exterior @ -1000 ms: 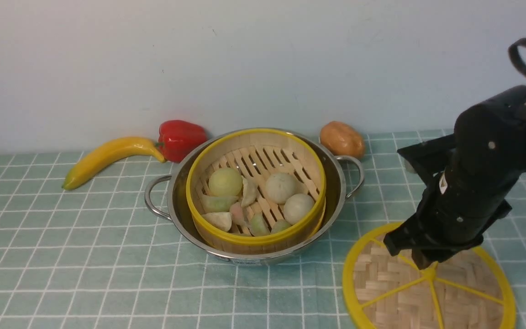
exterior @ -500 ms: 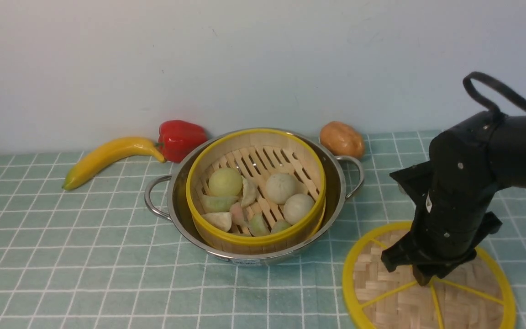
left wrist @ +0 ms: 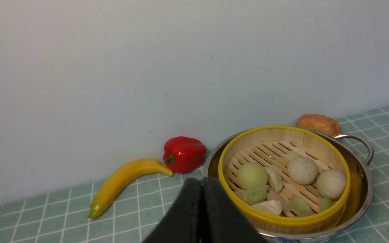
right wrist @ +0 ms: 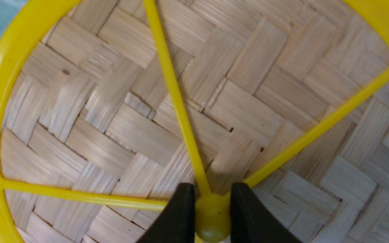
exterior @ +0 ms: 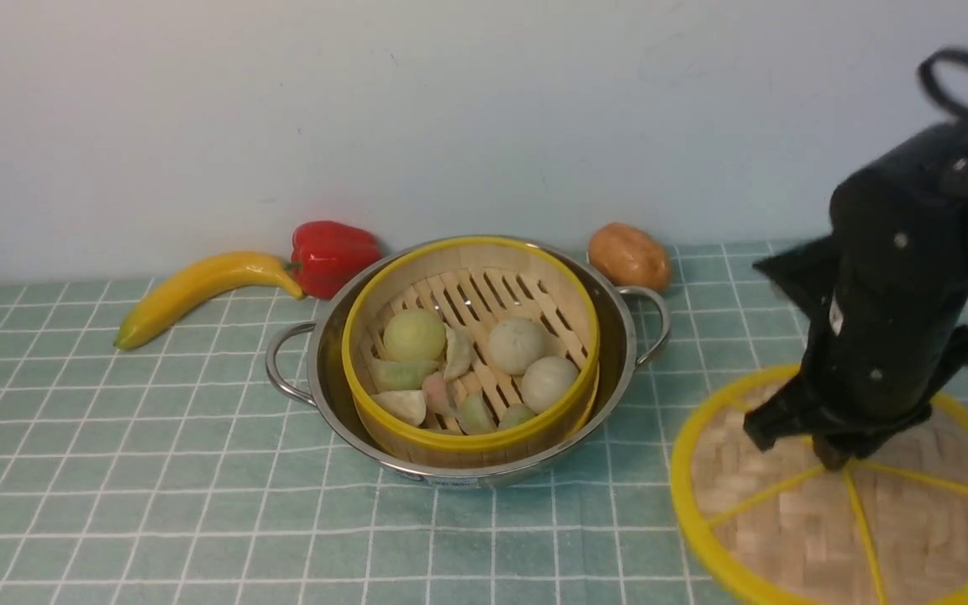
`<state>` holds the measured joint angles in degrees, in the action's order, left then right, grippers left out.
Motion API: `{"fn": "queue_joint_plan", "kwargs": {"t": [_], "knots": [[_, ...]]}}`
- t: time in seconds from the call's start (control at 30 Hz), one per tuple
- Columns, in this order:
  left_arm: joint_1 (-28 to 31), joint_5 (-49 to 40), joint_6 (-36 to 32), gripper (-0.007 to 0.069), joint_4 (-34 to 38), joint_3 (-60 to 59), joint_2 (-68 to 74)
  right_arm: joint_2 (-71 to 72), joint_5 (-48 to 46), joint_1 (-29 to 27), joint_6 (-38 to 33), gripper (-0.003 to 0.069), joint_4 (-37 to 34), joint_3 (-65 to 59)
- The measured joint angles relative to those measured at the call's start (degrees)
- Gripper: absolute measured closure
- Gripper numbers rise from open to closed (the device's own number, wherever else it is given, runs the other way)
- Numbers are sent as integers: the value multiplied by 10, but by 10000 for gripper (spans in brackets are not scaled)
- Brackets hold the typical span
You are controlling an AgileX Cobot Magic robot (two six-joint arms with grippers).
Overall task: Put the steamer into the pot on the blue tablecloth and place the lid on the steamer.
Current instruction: 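Move the gripper down to the bamboo steamer lid and grasp its center knob, then place the bamboo steamer lid onto the steamer basket in the pot with the right gripper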
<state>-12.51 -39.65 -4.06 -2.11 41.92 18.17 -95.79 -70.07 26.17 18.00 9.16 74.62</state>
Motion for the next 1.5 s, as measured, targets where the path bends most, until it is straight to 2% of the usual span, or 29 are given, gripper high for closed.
{"fn": "queue_joint_plan", "kwargs": {"t": [0.13, 0.27, 0.4, 0.63, 0.83, 1.13, 1.5], "knots": [[0, -3, 0, 643, 0, 0, 0, 21, -1, 0, -13, 512, -15, 84], [0, -16, 0, 643, 0, 0, 0, -10, -4, 0, -41, 512, -83, 209], [0, -29, 0, 643, 0, 0, 0, -120, -4, 18, -50, 512, -138, 352], [0, -43, 0, 635, 0, 0, 0, -261, -5, 81, -50, 512, -138, 469], [0, -44, 0, 633, 0, 0, 0, -317, -7, 109, -50, 512, -109, 518], [0, -45, 0, 633, 0, 0, 0, -347, -7, 109, -53, 512, -92, 542], [0, -46, 0, 633, 0, 0, 0, -357, -8, 109, -66, 512, -105, 552]]}}
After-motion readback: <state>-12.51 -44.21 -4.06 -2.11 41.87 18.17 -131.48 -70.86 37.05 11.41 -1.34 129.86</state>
